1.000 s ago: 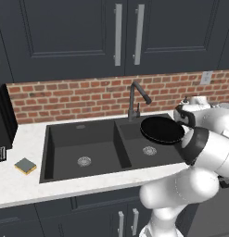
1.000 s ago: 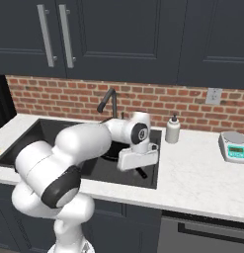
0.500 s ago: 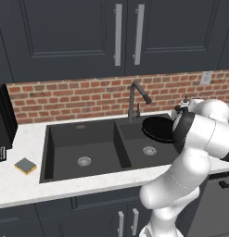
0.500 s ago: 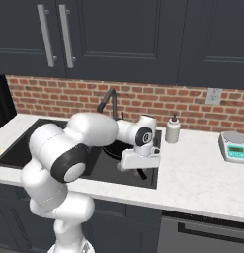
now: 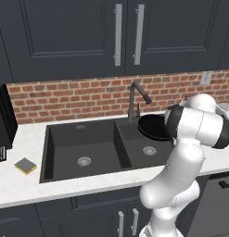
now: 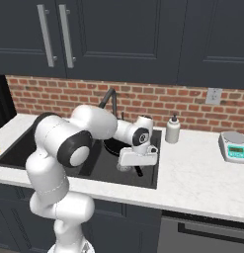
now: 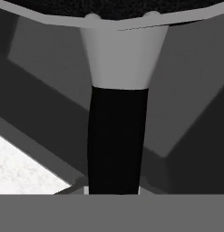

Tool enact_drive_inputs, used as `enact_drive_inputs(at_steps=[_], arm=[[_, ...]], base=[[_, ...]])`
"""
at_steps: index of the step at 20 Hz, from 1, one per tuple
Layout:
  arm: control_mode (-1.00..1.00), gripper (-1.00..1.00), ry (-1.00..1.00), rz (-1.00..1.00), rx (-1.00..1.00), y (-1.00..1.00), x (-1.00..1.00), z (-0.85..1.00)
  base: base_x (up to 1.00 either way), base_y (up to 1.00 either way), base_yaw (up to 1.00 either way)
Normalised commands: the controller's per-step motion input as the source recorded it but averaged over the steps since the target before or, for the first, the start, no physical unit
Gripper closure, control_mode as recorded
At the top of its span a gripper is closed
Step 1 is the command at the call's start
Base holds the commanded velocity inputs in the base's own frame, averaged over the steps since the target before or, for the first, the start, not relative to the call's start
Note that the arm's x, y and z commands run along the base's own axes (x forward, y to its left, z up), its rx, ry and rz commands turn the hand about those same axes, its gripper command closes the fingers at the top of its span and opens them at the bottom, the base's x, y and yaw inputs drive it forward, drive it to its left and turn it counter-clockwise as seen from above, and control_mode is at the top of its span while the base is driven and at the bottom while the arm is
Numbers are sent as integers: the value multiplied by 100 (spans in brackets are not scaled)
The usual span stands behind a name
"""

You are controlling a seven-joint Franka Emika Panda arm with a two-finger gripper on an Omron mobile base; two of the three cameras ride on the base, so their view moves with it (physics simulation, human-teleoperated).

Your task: Pick the pan and sponge and place them into the sink. Then turn on the water.

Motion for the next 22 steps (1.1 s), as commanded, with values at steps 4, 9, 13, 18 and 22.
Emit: enact_drive_inputs(at_steps=[4,9,13,18,22], arm=[[-100,100,6,14,-9,0,36,-24],[-100,100,0,16,-9,0,8,-40],[-100,100,-1,14,-3,0,0,-30],[-100,100,-9,9,0,0,10,-21],[-100,100,-10,7,0,0,19,-19]], base=[[0,0,0],[0,0,0],[0,0,0],[0,0,0],[0,0,0]])
